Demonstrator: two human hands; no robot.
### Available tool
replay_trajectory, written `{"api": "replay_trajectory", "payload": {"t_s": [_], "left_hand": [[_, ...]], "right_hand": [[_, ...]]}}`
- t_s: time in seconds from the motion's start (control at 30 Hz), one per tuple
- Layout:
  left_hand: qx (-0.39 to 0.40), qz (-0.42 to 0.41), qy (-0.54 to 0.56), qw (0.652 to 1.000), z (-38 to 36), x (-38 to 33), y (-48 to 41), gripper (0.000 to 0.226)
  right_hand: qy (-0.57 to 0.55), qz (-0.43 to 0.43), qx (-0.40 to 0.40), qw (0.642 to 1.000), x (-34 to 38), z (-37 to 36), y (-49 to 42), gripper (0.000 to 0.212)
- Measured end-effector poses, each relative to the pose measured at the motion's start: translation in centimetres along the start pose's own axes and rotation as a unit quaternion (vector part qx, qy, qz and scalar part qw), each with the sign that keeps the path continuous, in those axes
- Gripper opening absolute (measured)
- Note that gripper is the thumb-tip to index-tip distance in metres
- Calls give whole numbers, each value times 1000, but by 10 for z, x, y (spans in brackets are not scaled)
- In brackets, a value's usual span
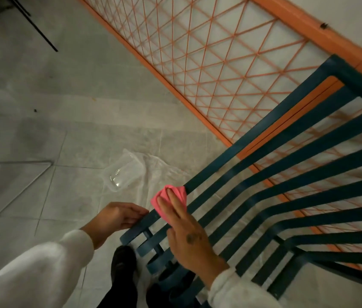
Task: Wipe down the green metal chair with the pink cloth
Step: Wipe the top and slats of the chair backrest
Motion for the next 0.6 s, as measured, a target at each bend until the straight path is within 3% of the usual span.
{"api": "replay_trajectory", "payload": {"t_s": [0.13,0.23,0.33,0.43,0.5,0.6], "left_hand": [[16,-23,14,1000,3,8,2,33],[23,-39,28,999,2,10,2,31],[37,-50,18,998,4,13,2,31],[39,-39,9,998,6,18,2,29],[31,-10,26,999,8,27,2,29],[53,30,93,994,10,40,0,51]], "right_hand": [[118,47,-2,992,-15,51,-17,85],[160,0,-82,984,-41,118,-42,81],[180,-58,-123,974,-60,138,-56,87],[105,-102,-175,974,-45,100,-49,89],[48,-82,-180,979,-18,42,-32,91],[4,-27,-142,990,23,-56,0,92]]}}
Point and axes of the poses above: each hand's wrist, its own y-axis away from the middle knuckle, its own z-axis out of the back of the hand, x = y × z, the point moved 7 cm from there along -y, towards the middle knuckle, and after that the axes turned 13 degrees about -y, right-handed, at the moved point
